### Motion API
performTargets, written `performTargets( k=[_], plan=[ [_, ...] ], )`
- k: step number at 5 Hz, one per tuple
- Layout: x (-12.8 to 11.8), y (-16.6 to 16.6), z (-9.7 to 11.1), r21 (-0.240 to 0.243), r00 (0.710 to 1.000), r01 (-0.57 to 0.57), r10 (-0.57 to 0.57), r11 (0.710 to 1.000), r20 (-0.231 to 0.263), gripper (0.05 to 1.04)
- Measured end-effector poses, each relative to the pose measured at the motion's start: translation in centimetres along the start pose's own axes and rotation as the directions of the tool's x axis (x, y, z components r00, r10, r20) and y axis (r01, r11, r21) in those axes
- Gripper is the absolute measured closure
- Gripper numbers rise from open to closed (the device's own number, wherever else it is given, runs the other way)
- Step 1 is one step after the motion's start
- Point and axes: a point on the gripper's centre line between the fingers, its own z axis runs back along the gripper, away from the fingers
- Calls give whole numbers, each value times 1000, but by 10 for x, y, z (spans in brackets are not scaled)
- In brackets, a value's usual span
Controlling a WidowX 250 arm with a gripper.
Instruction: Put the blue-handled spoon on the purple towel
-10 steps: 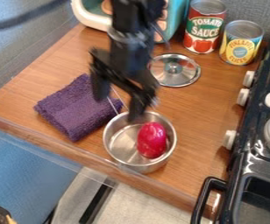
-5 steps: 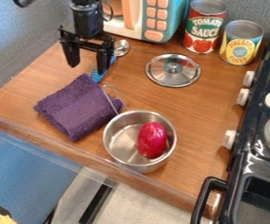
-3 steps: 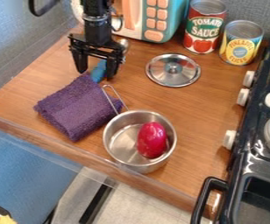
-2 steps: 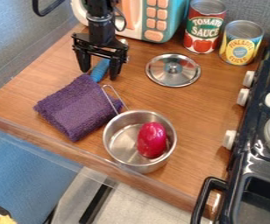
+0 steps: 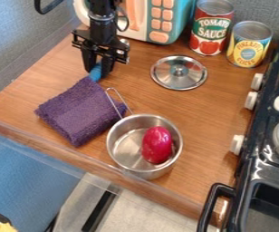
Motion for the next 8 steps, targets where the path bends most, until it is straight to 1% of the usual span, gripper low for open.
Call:
performTargets(
  k=[1,2,3,4,5,6,7,8],
  plan=[
    [-1,20,6,37,1000,-13,13,999,13,675],
    [-5,41,49,51,992,-49,43,997,119,675],
    [-30,32,73,29,989,-21,16,999,146,675],
    [-67,3,84,40,990,49,-54,998,131,675],
    [-99,-14,71,24,994,72,-74,997,78,675],
    [-124,-36,50,23,992,124,-125,992,11,675],
    [-136,-35,40,48,991,132,-131,990,-16,675],
    [-144,-27,33,78,993,117,-114,990,-42,675]
  ],
)
